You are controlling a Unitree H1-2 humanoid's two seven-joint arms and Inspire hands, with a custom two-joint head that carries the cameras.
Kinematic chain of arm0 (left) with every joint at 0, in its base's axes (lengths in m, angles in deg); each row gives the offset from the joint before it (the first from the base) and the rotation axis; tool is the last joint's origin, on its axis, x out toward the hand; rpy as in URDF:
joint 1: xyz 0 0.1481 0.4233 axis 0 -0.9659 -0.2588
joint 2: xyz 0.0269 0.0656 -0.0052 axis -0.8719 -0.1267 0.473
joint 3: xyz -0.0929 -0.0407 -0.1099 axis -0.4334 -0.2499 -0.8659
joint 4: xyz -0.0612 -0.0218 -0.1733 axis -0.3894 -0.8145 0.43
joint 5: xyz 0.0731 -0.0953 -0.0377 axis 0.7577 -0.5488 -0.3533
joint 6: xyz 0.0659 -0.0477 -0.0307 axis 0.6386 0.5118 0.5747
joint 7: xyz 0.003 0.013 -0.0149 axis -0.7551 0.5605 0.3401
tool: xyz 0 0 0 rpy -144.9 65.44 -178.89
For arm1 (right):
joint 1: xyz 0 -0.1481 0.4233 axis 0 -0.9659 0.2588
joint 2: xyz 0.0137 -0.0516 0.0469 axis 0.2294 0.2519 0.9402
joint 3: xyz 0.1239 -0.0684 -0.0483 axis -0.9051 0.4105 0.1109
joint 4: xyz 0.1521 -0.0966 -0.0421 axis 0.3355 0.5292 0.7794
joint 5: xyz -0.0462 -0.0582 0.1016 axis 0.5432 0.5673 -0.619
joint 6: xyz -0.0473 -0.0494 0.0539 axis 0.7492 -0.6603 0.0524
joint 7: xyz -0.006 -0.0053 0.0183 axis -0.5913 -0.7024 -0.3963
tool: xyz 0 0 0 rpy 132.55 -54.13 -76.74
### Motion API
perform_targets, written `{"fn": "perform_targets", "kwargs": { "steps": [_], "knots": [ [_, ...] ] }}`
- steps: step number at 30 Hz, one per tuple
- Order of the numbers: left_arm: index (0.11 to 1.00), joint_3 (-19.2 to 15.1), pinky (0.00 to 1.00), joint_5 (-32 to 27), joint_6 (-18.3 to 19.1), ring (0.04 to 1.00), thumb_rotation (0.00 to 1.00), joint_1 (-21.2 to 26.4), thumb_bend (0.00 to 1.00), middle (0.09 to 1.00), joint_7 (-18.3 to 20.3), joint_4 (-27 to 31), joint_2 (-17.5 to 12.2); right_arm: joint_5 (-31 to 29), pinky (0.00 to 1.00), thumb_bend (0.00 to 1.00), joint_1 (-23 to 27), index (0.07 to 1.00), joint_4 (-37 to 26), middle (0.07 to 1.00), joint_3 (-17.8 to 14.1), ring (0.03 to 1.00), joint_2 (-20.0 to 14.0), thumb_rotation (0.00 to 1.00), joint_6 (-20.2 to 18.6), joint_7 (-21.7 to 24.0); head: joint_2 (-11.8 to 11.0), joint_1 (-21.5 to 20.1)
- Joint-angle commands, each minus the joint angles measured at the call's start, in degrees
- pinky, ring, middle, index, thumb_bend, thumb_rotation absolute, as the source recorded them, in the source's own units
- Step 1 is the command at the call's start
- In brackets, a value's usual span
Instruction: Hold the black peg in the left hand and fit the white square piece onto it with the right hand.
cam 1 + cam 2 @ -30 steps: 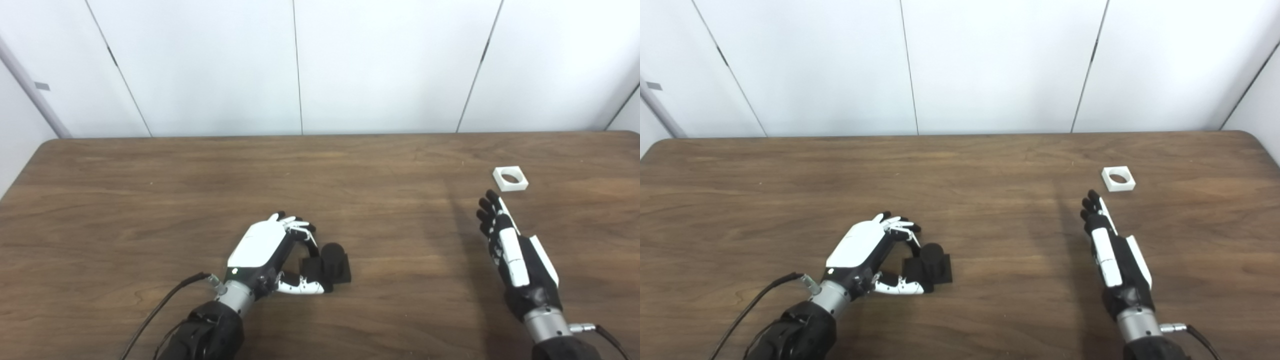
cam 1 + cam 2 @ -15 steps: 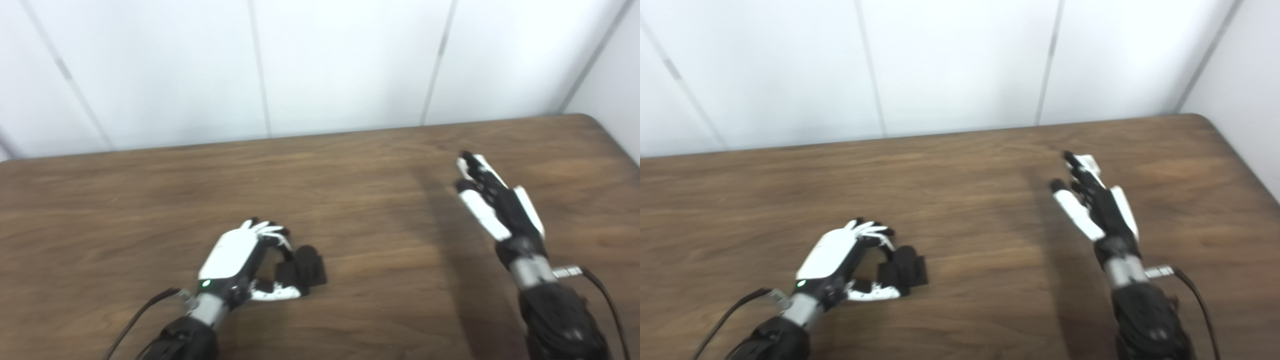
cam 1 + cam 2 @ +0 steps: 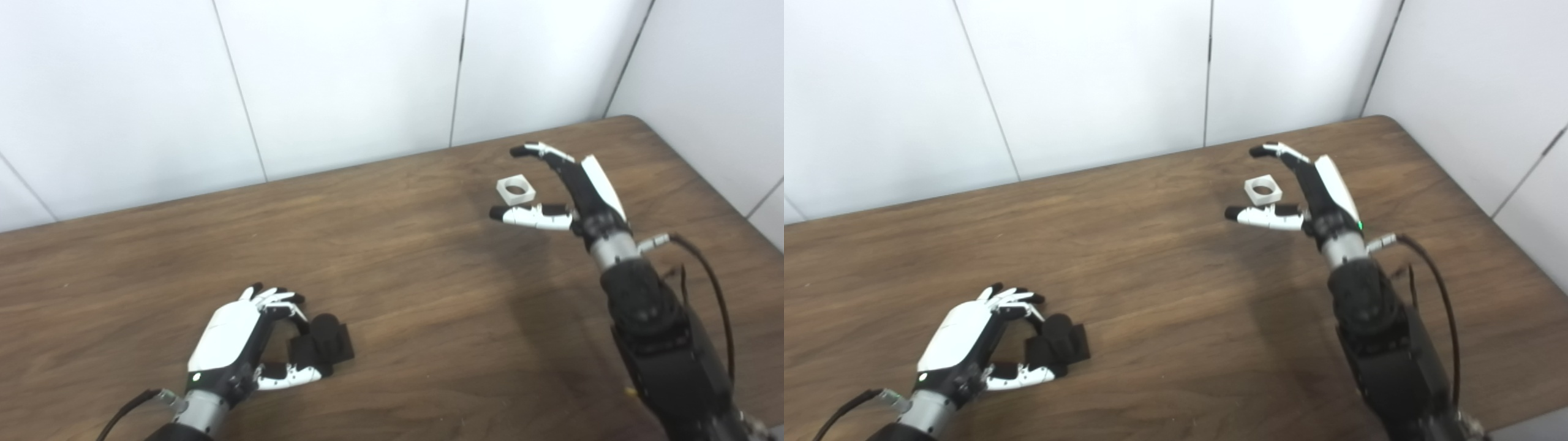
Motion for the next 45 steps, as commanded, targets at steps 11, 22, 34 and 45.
{"fn": "perform_targets", "kwargs": {
  "steps": [11, 22, 34, 45],
  "knots": [
    [0.485, -0.17, 1.00, 0.34, 0.20, 0.872, 0.05, -1.76, 0.52, 0.790, 3.22, -0.15, -1.81, 9.47, 0.99, 0.86, 12.47, 0.768, 10.12, 0.961, 8.77, 0.997, -12.25, 0.18, -0.81, 9.81, 0.19, -0.84],
    [0.485, -0.52, 1.00, 0.73, 0.99, 0.869, 0.05, -2.65, 0.52, 0.791, 3.95, 1.46, -1.84, 17.13, 1.00, 0.86, 23.49, 0.747, 21.89, 0.957, 18.21, 1.000, -16.55, 0.14, -1.93, 19.10, 0.77, -0.28],
    [0.485, -1.03, 1.00, 0.96, 1.17, 0.870, 0.05, -3.35, 0.52, 0.791, 4.33, 2.19, -1.65, 21.03, 1.00, 0.87, 27.37, 0.712, 28.33, 0.932, 22.16, 1.000, -16.63, 0.13, -1.51, 22.16, 1.03, 0.07],
    [0.485, -1.41, 1.00, 1.37, 1.60, 0.871, 0.05, -3.79, 0.52, 0.790, 4.90, 2.88, -1.19, 21.87, 1.00, 0.84, 28.95, 0.692, 31.74, 0.932, 23.46, 1.000, -15.55, 0.15, -1.76, 21.93, 1.29, 0.67]
  ]
}}
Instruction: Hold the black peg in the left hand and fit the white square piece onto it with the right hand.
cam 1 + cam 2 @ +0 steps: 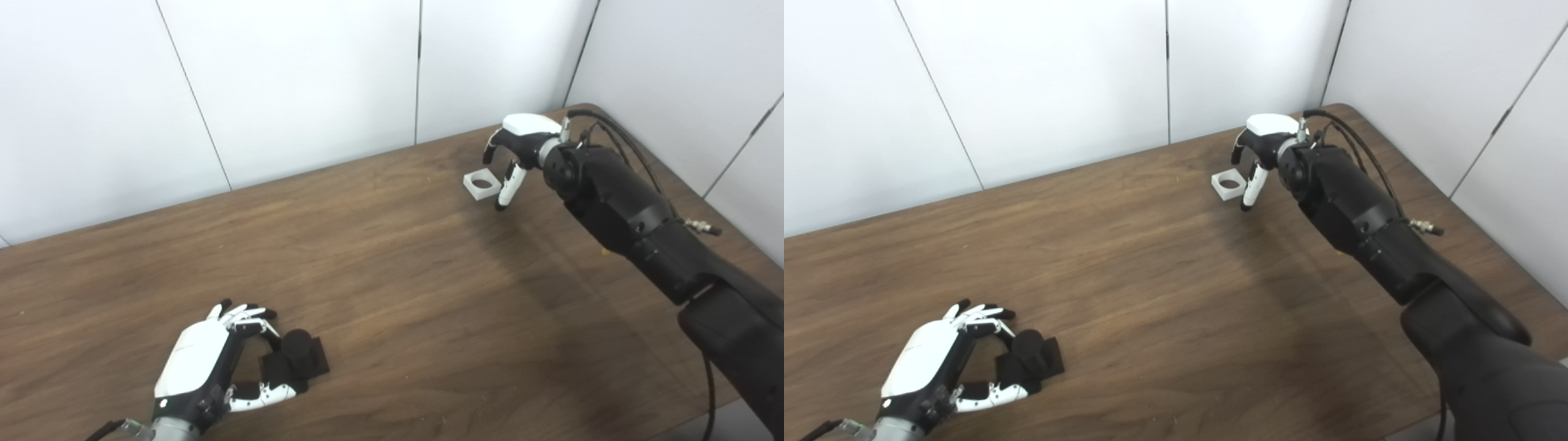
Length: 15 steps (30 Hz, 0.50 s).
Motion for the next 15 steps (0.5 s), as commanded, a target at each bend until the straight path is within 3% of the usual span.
{"fn": "perform_targets", "kwargs": {
  "steps": [1, 15],
  "knots": [
    [0.484, 0.36, 1.00, 0.58, 1.64, 0.871, 0.05, -1.81, 0.52, 0.789, 2.63, 0.11, -0.79, 0.90, 1.00, 0.84, 3.38, 0.690, -0.03, 0.931, -0.50, 1.000, -1.08, 0.15, 0.76, -1.23, 0.10, 0.03],
    [0.485, 0.52, 1.00, 0.83, 1.90, 0.868, 0.05, -2.51, 0.52, 0.786, 2.55, 0.31, -0.38, 0.66, 1.00, 0.84, 3.72, 0.686, 0.84, 0.924, -0.55, 1.000, -0.40, 0.16, 2.35, -1.99, 0.58, 0.70]
  ]
}}
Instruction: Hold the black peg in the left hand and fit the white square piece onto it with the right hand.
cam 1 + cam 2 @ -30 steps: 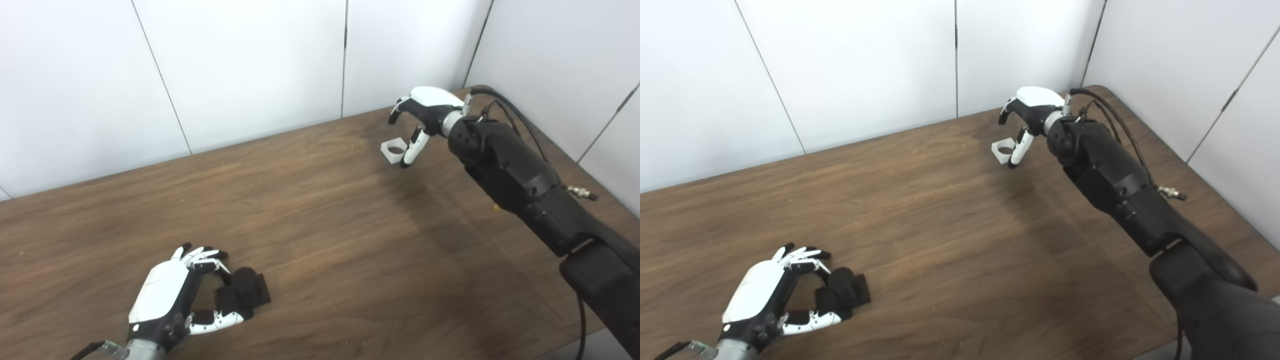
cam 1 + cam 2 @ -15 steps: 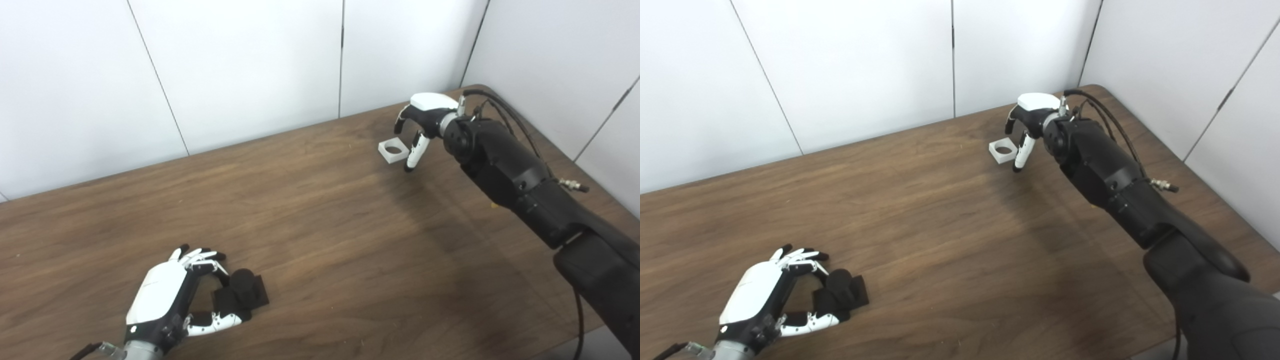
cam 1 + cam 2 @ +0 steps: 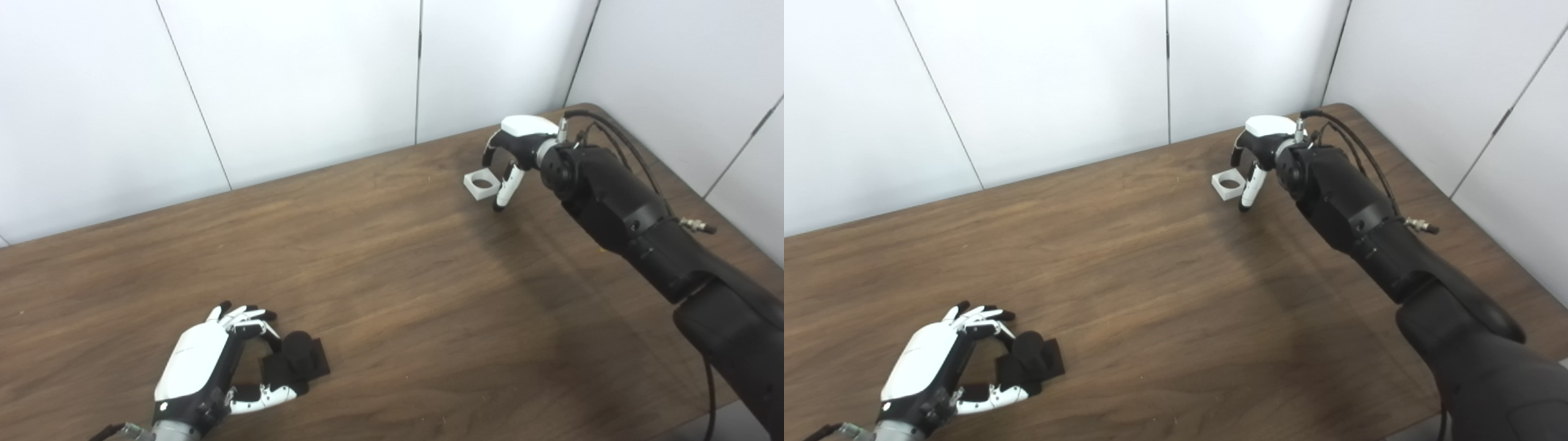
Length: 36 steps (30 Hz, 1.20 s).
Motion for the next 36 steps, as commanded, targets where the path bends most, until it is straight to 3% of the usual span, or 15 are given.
{"fn": "perform_targets", "kwargs": {
  "steps": [1, 27, 36],
  "knots": [
    [0.485, 0.67, 1.00, 0.98, 1.46, 0.868, 0.05, -1.60, 0.52, 0.786, 2.56, -0.33, -0.80, 0.69, 1.00, 0.84, 3.61, 0.684, -0.28, 0.922, -0.64, 0.996, -1.00, 0.17, 1.17, -1.81, 0.10, 0.11],
    [0.485, 1.13, 1.00, 1.48, 1.41, 0.871, 0.05, -2.29, 0.52, 0.786, 2.79, -0.35, -0.80, 1.08, 1.00, 0.84, 3.34, 0.653, 1.19, 0.894, 0.24, 0.975, -0.44, 0.15, 3.77, -2.77, 0.82, 0.46],
    [0.485, 1.07, 1.00, 1.73, 1.39, 0.867, 0.05, -2.28, 0.52, 0.782, 2.70, -0.24, -0.79, 1.51, 1.00, 0.84, 3.42, 0.631, 1.15, 0.896, 0.48, 0.982, -0.91, 0.15, 2.78, -1.62, 0.82, 0.53]
  ]
}}
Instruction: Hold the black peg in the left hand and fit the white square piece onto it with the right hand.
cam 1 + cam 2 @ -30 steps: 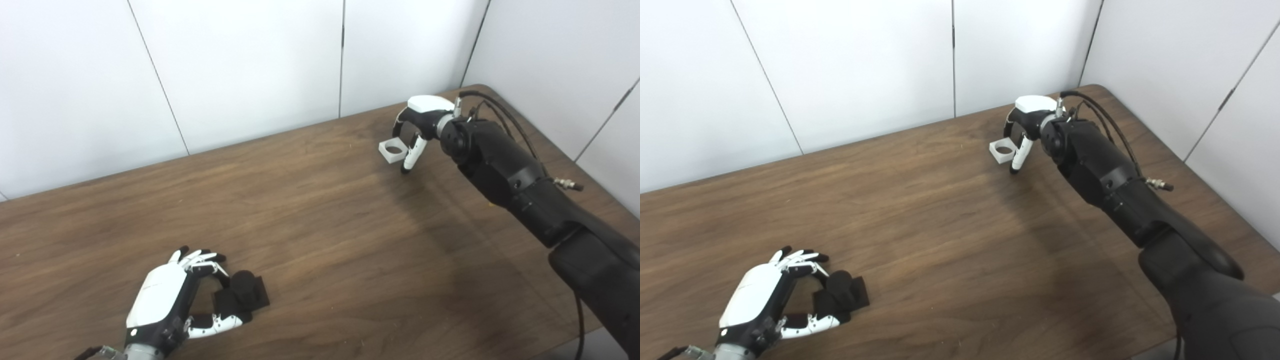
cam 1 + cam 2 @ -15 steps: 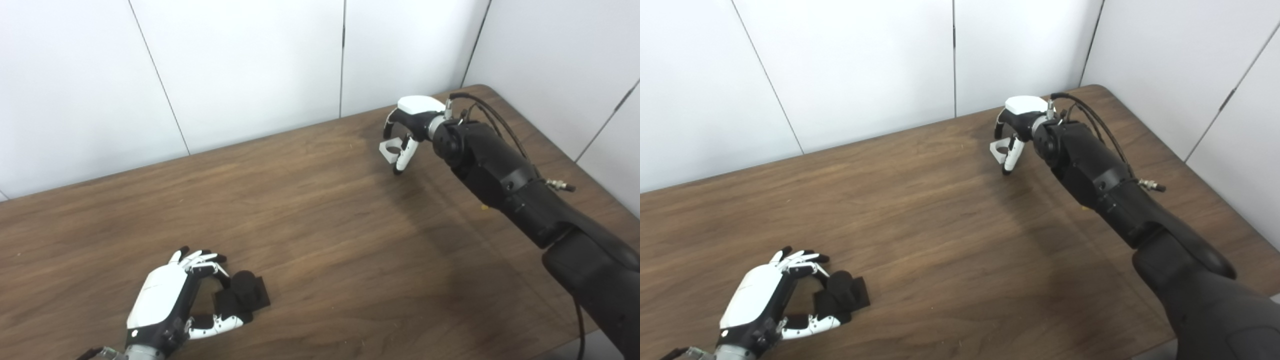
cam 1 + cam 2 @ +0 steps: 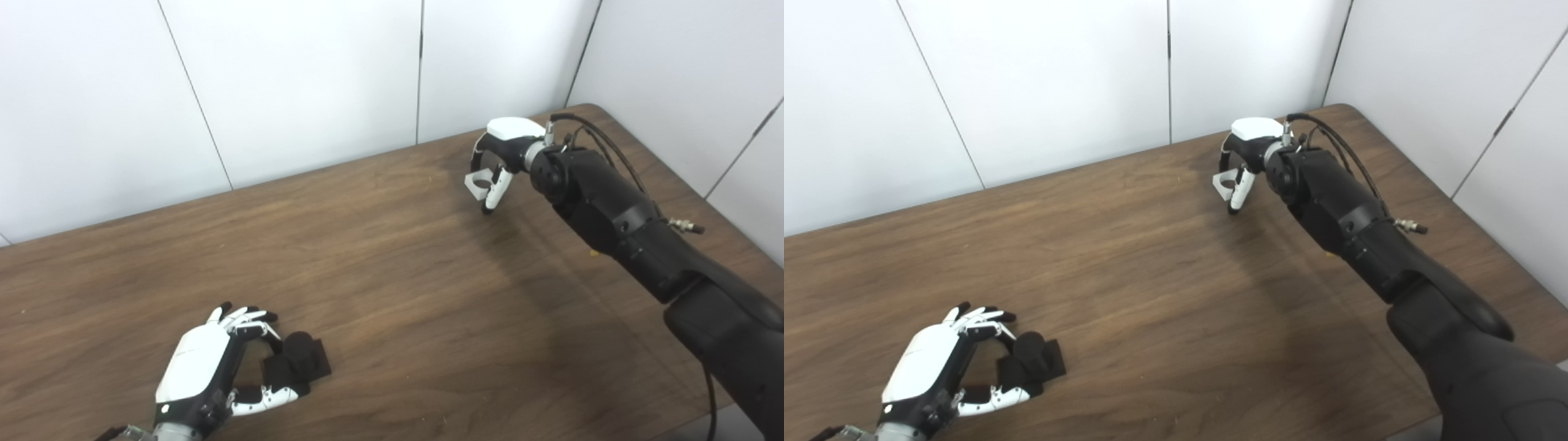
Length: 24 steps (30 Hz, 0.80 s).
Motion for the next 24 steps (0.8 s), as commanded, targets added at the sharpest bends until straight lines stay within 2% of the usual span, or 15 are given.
{"fn": "perform_targets", "kwargs": {
  "steps": [1, 9, 14, 15, 17, 24],
  "knots": [
    [0.485, 0.78, 1.00, 0.63, 1.42, 0.868, 0.05, -1.83, 0.52, 0.782, 3.01, -0.53, -0.95, 1.12, 1.00, 0.83, 2.65, 0.632, -0.16, 0.894, -0.51, 0.982, -2.26, 0.14, 0.11, -0.38, 0.03, -0.09],
    [0.485, 0.62, 1.00, 0.16, 1.14, 0.867, 0.05, -2.00, 0.52, 0.782, 2.90, -0.50, -1.02, 0.86, 1.00, 0.83, 2.17, 0.634, -1.01, 0.889, -0.94, 0.980, -2.52, 0.14, -0.11, -0.26, 0.28, -0.38],
    [0.485, 0.65, 1.00, 0.29, 1.36, 0.868, 0.05, -1.97, 0.52, 0.782, 3.13, -0.20, -1.01, 0.46, 1.00, 0.83, 2.14, 0.603, -0.56, 0.880, -1.01, 0.977, -1.79, 0.13, 0.30, -0.84, 0.41, -0.31],
    [0.485, 0.63, 1.00, 0.27, 1.33, 0.867, 0.05, -1.98, 0.52, 0.781, 3.07, -0.17, -0.99, 0.50, 1.00, 0.68, 2.18, 0.548, -0.44, 0.879, -0.85, 0.977, -1.69, 0.14, 0.49, -0.86, 0.41, -0.31],
    [0.485, 0.62, 1.00, 0.25, 1.44, 0.869, 0.05, -1.99, 0.52, 0.782, 3.22, -0.05, -0.99, 0.29, 1.00, 0.56, 2.16, 0.502, -0.05, 0.867, -0.77, 0.973, -1.58, 0.14, 1.28, -1.21, 0.45, -0.37],
    [0.484, 0.49, 1.00, 0.06, 1.21, 0.869, 0.05, -2.15, 0.52, 0.783, 3.07, -0.12, -0.99, -0.43, 1.00, 0.52, 1.36, 0.484, -0.11, 0.841, -1.74, 0.970, -1.54, 0.13, 1.52, -1.88, 0.67, -0.55]
  ]
}}
